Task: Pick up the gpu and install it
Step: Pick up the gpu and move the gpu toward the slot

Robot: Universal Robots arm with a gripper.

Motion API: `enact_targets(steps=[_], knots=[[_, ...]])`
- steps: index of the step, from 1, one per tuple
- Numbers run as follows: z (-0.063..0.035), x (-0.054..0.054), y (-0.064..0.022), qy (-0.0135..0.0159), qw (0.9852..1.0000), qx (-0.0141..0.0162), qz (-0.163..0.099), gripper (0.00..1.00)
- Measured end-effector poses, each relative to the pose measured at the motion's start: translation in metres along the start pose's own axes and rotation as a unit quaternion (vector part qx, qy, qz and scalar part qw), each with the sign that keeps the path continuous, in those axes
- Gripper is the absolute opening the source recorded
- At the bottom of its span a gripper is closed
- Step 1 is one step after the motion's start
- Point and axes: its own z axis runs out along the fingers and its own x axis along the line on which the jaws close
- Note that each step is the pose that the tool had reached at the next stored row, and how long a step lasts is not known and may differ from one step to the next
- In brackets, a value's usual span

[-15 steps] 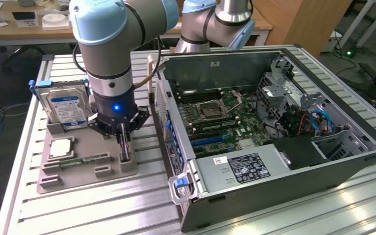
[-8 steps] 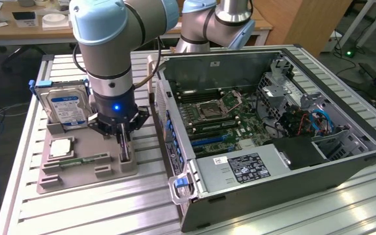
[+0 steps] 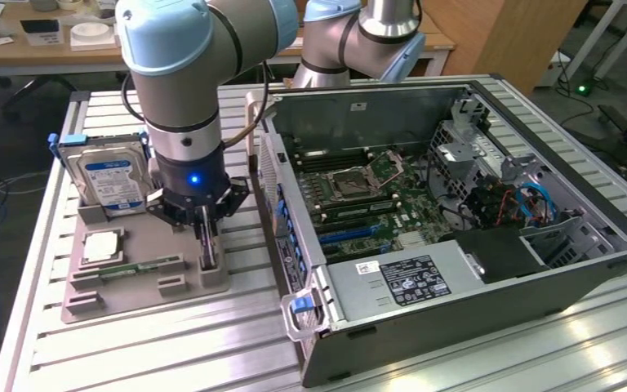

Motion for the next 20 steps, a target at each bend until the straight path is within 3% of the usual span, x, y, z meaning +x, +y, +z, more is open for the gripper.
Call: enact_targets(steps=[6,20], knots=[[-0.0021,0.000,0.0001,-0.0001,1.0000,-0.0008,0.000,0.28],[-0.0221,0.000,0.0010,-0.0001,1.0000,-0.0044,0.000,0.28]])
